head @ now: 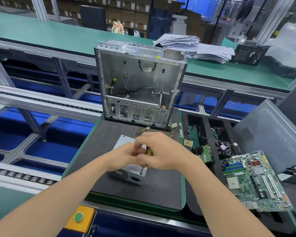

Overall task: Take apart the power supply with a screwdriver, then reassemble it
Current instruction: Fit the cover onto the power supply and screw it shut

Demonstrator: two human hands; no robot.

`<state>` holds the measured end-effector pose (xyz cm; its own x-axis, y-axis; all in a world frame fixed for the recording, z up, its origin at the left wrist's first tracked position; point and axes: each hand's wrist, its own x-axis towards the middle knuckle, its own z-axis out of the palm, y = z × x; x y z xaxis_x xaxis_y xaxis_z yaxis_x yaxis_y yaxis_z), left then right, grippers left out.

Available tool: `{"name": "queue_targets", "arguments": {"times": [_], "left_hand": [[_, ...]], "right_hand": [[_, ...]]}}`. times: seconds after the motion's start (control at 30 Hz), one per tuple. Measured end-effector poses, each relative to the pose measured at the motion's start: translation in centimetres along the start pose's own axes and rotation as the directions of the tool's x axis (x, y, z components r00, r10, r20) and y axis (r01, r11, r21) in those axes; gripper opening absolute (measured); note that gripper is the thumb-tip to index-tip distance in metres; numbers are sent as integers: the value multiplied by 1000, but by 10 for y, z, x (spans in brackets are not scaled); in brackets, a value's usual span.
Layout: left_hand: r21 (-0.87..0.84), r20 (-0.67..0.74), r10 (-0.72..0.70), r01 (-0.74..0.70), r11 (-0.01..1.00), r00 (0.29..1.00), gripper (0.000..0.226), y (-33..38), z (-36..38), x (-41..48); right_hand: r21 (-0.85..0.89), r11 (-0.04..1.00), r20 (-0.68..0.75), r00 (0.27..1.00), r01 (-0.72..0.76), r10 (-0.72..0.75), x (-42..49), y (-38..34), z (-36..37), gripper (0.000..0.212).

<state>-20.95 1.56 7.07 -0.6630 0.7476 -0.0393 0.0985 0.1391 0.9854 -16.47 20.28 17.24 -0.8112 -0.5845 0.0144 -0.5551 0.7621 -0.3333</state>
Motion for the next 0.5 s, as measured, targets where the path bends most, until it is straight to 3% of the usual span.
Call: {"name": "queue_targets", "arguments": {"times": [0.1,0.23,0.33,0.43,0.5], "left_hand": [[-198,60,0,12,980,998,24,-3,-5,-3],[-163,-26,-26,21,986,999,27,-5,4,2],[-135,-46,-17,10,991,999,15,-5,9,6],[-241,2,-33,33,970,999,14,-6,5,3],[-297,20,-36,41,954,999,14,-9,0,2]], "right_hand": [[-27,997,-1,997,-73,73,2,4,-3,10],[-120,963,-86,969,-239,230,12,-1,11,25],[-76,980,-107,979,-183,175,10,-5,8,27],[27,998,-2,998,-57,57,3,-3,-5,6],[104,988,2,993,-114,114,2,0,-10,6]]}}
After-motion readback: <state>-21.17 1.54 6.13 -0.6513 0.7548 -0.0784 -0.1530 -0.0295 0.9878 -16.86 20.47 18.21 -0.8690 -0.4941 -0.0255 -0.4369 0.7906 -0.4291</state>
